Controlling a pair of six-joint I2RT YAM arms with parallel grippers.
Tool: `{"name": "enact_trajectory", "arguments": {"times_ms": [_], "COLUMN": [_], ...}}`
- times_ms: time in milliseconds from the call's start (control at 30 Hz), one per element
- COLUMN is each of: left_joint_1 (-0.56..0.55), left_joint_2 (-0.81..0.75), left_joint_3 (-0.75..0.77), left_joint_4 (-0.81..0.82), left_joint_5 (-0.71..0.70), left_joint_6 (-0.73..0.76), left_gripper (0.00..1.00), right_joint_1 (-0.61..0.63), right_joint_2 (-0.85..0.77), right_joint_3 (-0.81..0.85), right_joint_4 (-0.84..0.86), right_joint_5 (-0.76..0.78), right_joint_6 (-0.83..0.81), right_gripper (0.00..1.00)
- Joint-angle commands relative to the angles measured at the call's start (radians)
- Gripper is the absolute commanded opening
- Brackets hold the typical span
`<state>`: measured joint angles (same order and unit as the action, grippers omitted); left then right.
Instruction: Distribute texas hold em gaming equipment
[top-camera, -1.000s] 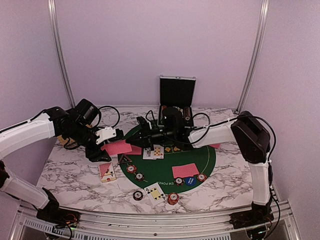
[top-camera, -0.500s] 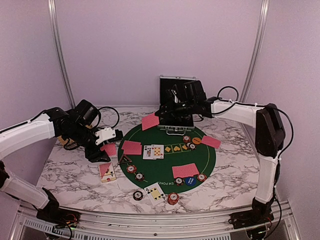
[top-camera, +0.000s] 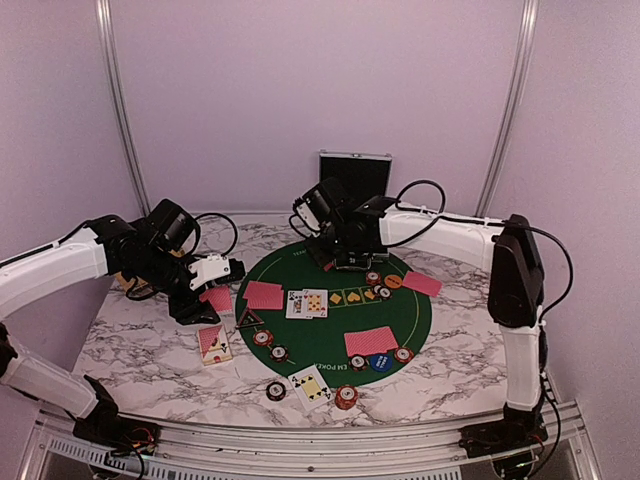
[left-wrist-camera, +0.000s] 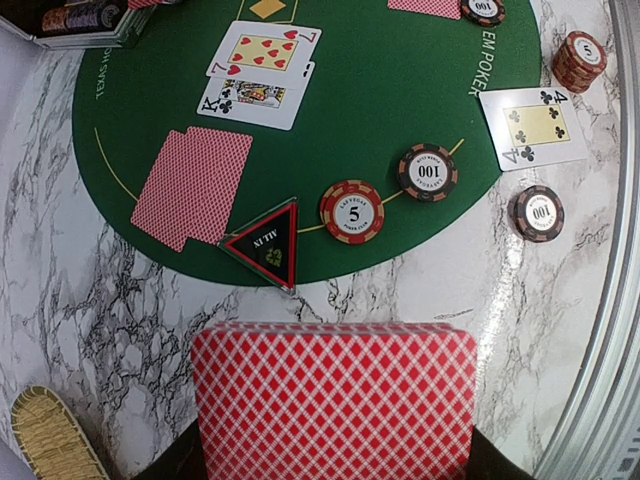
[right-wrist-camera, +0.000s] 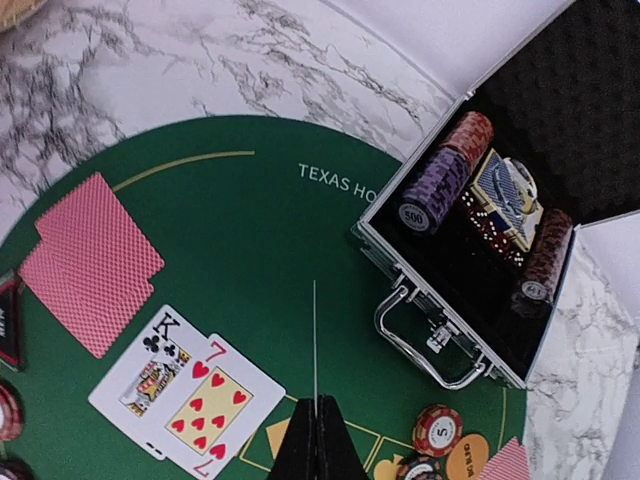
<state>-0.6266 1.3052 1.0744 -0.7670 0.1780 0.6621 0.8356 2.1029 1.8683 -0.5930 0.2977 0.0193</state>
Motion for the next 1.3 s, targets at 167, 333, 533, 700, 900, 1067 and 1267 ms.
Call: {"name": "enact_trajectory", "arguments": {"times_ms": [167,333,533,700,900,1067,1267], "left_joint_1": [0.005,0.007,0.007,0.007,0.007,0.007,0.007], "left_joint_2": [-0.033,-0.033,-0.030,-0.025,-0.032,-0.033,-0.037], "left_joint_3": [-0.010,-0.002,0.000,0.010,0.006,0.003,-0.005], "left_joint_4": [0.007,0.006,0.004,0.002,0.000,-0.001,-0.001], "left_joint_5": [0.012,0.019,0.019,0.024,0.020,0.023,0.022], "left_joint_6": [-0.003,-0.005,-0.004,-0.004,0.000,-0.001,0.000], "left_gripper": [0.00,0.00,0.00,0.00,0.00,0.00,0.00], "right_joint_1": [0.134,0.144,0.170,0.174,0.174,0.152,0.038], "right_joint_2": [0.004,0.018,0.044,0.031,-0.006,-0.070,-0.184], "right_joint_3": [-0.211,-0.278,-0.344,-0.376,-0.390,-0.392,-0.413], "right_joint_4": [0.253,0.300,0.318,0.312,0.307,0.294,0.321], "right_joint_5": [0.397,0.338,0.298,0.233,0.112,0.027,-0.187], "right_joint_6": [-0.371,-0.382,-0.360,-0.330,-0.297,-0.232,-0.047], "right_gripper": [0.00,0.00,0.00,0.14,0.43,0.60,0.60]}}
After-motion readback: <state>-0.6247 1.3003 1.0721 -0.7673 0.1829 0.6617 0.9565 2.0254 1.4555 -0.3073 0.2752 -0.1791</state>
